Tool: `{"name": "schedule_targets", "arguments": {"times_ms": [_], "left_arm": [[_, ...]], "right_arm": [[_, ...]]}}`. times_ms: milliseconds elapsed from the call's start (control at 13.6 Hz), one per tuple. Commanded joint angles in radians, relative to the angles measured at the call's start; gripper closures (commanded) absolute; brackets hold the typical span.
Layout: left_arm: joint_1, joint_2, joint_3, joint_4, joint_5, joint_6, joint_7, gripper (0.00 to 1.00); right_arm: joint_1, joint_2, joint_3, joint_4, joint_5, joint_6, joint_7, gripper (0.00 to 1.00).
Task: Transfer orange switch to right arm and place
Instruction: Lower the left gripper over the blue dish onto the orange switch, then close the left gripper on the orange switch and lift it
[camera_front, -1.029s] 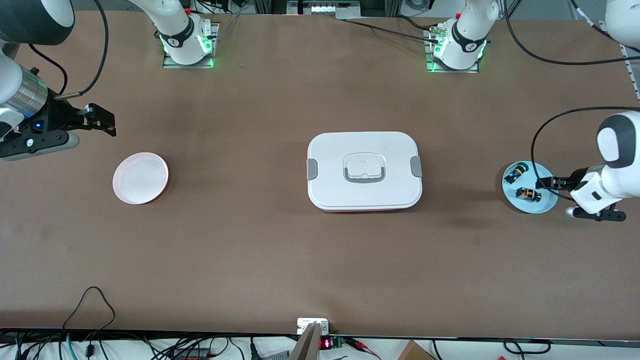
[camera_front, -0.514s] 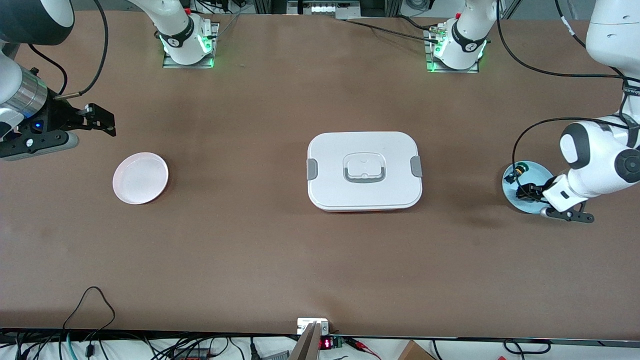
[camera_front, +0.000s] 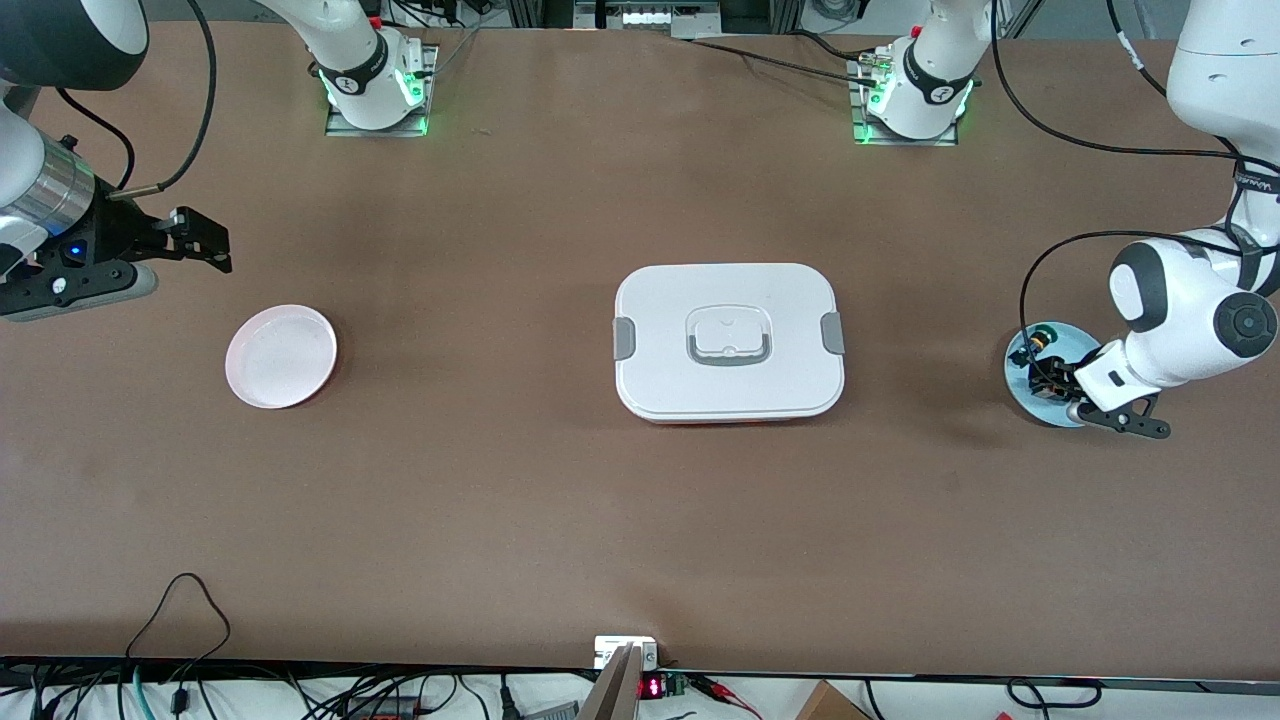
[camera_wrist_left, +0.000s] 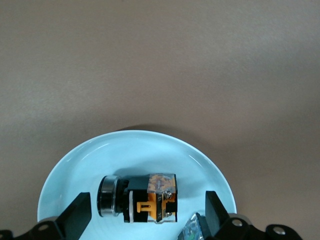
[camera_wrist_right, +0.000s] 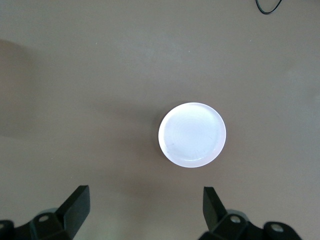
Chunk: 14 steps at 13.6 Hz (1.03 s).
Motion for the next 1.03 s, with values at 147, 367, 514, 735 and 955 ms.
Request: {"name": "schedule_targets", "arguments": {"times_ms": [147,367,514,735,955], "left_arm": [[0.021,0.013,-0.004,-0.019,-0.003,0.036,0.073,0.00],[0.041,0.031,-0.004,-0.027,-0.003,0.112,0.145,0.00],[0.043,0.036,-0.004,-0.028,-0.003,0.112,0.145,0.00],[0.044,0.039,-0.005,-0.028,-0.008,0.112,0.127,0.05],[0.043,0.048,-0.005,-0.022,-0.017,0.110,0.119,0.21]], "right_arm": [[-0.012,0.002,0.011,0.011,0.003,-0.003,0.013,0.00],[-0.012,0.002,0.011,0.011,0.003,-0.003,0.013,0.00],[-0.012,0.002,0.011,0.011,0.003,-0.003,0.013,0.00],[-0.012,0.002,0.011,0.011,0.003,-0.003,0.013,0.00],[-0.012,0.002,0.011,0.011,0.003,-0.003,0.013,0.00]]}}
